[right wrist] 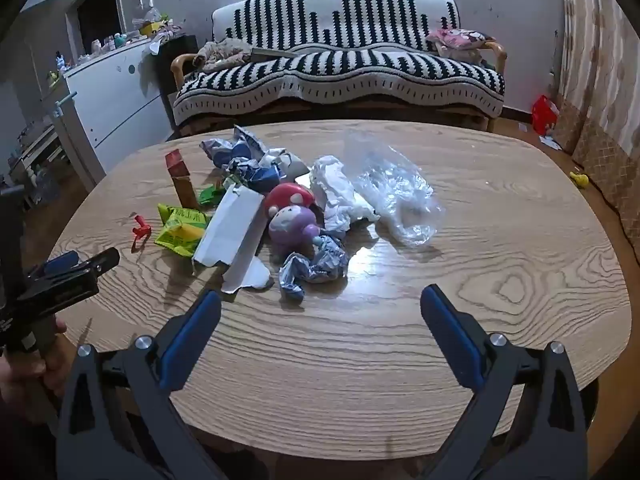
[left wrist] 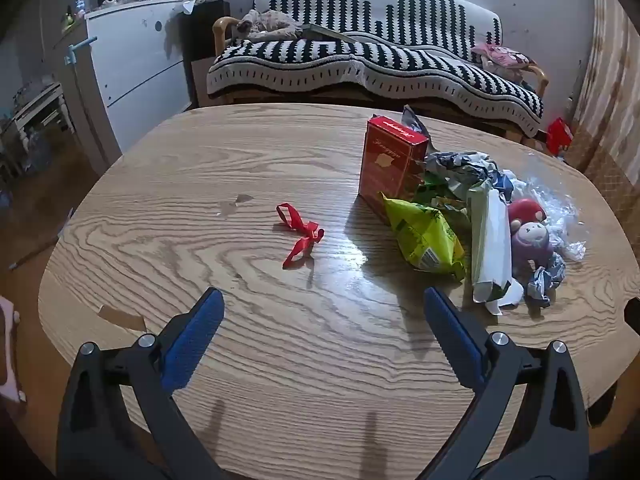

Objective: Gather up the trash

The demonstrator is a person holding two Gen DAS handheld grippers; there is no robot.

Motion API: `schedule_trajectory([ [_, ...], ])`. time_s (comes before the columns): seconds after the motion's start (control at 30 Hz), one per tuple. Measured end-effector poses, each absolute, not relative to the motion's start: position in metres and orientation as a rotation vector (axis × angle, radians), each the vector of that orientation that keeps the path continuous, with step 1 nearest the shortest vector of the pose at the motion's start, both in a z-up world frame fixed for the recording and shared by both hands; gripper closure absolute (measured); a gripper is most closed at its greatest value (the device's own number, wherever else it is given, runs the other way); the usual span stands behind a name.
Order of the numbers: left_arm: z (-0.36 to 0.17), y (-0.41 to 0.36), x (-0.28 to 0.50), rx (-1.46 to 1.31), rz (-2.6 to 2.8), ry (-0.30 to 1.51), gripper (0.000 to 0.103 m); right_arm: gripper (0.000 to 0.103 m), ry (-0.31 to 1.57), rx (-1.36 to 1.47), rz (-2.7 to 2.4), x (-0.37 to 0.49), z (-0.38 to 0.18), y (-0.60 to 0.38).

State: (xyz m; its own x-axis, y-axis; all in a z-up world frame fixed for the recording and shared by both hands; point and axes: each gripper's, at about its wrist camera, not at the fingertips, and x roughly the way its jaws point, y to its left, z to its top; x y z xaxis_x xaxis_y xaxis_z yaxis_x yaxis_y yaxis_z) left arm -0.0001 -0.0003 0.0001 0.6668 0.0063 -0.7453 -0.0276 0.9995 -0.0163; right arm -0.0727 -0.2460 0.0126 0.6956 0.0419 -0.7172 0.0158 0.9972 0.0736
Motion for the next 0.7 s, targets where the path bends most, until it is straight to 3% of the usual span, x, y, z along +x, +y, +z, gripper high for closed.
schedule_trajectory([
  [0.7, -0.001, -0.004, 0.0, 0.017, 0.033, 0.834, 0.006, 0.006, 0.831, 0.157, 0.04, -0.069, 0.007, -0.257],
])
